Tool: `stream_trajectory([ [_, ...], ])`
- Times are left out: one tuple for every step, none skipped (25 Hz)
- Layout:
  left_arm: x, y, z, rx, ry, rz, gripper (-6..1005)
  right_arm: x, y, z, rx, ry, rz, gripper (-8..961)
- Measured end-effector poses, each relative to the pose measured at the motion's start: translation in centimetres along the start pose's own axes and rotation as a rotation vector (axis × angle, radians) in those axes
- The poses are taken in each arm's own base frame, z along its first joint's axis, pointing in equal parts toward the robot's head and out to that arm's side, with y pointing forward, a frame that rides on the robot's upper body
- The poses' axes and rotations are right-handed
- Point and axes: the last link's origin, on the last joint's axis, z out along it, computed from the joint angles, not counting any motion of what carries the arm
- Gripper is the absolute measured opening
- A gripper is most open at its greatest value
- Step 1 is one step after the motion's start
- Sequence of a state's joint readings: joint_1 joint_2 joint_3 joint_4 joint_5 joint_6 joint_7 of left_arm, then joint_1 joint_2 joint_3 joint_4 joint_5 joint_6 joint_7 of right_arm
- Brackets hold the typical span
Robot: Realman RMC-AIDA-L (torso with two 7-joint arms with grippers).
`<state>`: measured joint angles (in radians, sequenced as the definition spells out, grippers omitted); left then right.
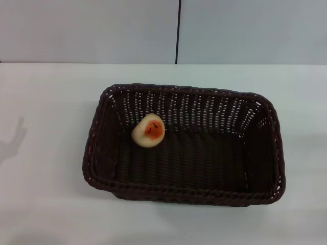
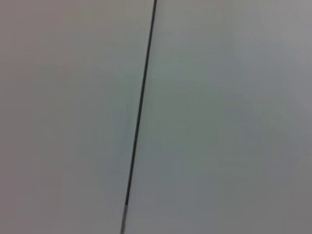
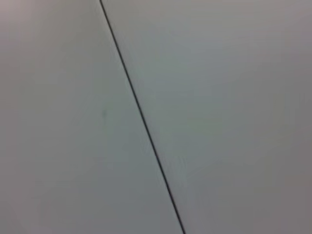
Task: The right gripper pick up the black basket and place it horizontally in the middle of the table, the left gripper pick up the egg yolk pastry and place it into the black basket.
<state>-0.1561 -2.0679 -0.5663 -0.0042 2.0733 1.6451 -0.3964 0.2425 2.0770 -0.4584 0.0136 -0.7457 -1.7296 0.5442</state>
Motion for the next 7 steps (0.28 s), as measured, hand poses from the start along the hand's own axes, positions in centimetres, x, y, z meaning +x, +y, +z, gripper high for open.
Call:
stream_trajectory([
  [0.0, 0.0, 0.0, 0.000, 0.000, 0.000, 848, 0.0, 0.0, 0.0, 0.000, 0.000, 0.000, 809],
  [0.0, 0.0, 0.1, -0.003, -0.004, 0.003, 848, 0.1, 0.1, 0.3, -0.001, 0.002, -0.007, 809],
  [-0.1, -0.1, 0.1, -0.001, -0.010, 0.002, 848, 0.3, 0.2, 0.6, 0.000, 0.002, -0.020, 809],
  [-0.1, -0.1, 0.1, -0.001, -0.010, 0.002, 848, 0.3, 0.2, 0.8, 0.001, 0.000, -0.023, 809],
  [-0.2, -0.2, 0.2, 0.010, -0.011, -0.005, 848, 0.2, 0.2, 1.1, -0.001, -0.005, -0.025, 809],
  [-0.2, -0.2, 0.2, 0.010, -0.011, -0.005, 848, 0.2, 0.2, 1.1, -0.001, -0.005, -0.025, 809],
  [-0.2, -0.2, 0.1, 0.016, -0.010, -0.009, 848, 0.2, 0.2, 1.3, -0.004, -0.009, -0.027, 809],
])
